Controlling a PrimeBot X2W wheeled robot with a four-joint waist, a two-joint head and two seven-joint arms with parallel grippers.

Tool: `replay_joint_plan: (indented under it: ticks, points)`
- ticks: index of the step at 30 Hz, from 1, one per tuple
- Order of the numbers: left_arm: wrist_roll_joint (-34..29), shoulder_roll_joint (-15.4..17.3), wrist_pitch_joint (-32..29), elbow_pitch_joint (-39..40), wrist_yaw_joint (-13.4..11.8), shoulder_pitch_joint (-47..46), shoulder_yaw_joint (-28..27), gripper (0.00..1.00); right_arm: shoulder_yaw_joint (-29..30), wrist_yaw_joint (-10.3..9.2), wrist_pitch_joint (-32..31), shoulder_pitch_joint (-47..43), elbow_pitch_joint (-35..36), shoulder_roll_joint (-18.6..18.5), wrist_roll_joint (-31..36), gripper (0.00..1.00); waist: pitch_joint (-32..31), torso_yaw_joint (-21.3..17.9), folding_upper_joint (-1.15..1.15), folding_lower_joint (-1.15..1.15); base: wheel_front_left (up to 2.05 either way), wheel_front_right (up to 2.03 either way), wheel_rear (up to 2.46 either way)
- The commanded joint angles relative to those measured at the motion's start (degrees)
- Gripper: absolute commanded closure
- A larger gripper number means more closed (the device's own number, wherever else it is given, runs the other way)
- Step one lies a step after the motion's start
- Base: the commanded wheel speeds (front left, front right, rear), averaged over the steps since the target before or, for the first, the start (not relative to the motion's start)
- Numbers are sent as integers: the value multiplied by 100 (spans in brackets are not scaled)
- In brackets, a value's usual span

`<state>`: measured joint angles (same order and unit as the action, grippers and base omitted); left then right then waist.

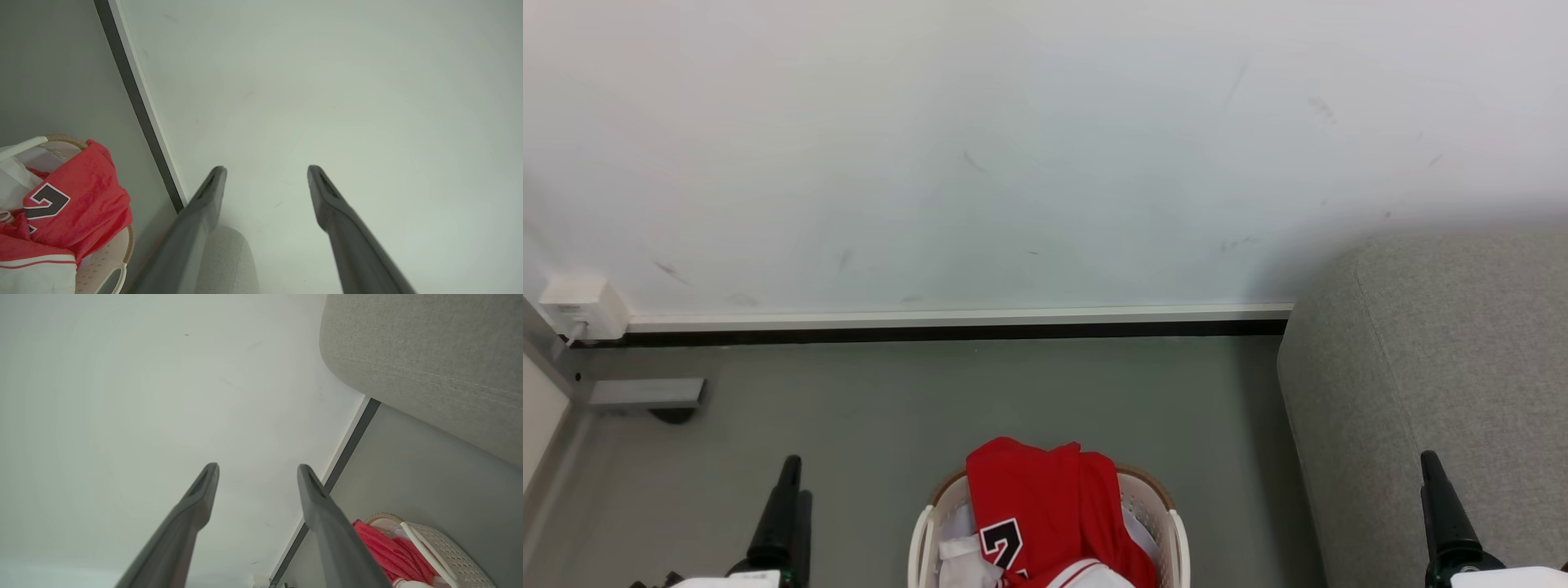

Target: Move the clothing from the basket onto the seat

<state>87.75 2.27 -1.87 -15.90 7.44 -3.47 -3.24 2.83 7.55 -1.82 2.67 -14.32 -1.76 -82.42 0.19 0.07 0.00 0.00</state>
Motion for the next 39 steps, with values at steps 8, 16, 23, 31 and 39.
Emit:
replay_joint_plan:
  ticks: [8, 16, 23, 31, 39]
  points:
    - [-834, 34, 257, 177, 3, -23, 95, 0, -172, -3, 253, 2, 338, -54, 1461, 0, -2, 15, 0, 0, 0, 0, 0]
    - [-1489, 39, 412, 248, 3, 22, 143, 0, -221, -3, 407, -57, 480, -64, 2487, 0, -1, 24, 0, 0, 0, 0, 0]
    - [-2342, 44, 555, 335, 3, 69, 175, 0, -246, -4, 551, -118, 547, -73, 3456, 0, -3, 25, 0, 0, 0, 0, 0]
    - [-3442, 49, 708, 440, 4, 127, 192, 0, -280, -5, 702, -153, 562, -82, 4476, 0, 11, 19, 0, 0, 0, 0, 0]
    - [-4597, 57, 849, 656, 4, 205, 168, 0, -301, -5, 842, -183, 497, -90, 5276, 0, 20, 27, 0, 0, 0, 0, 0]
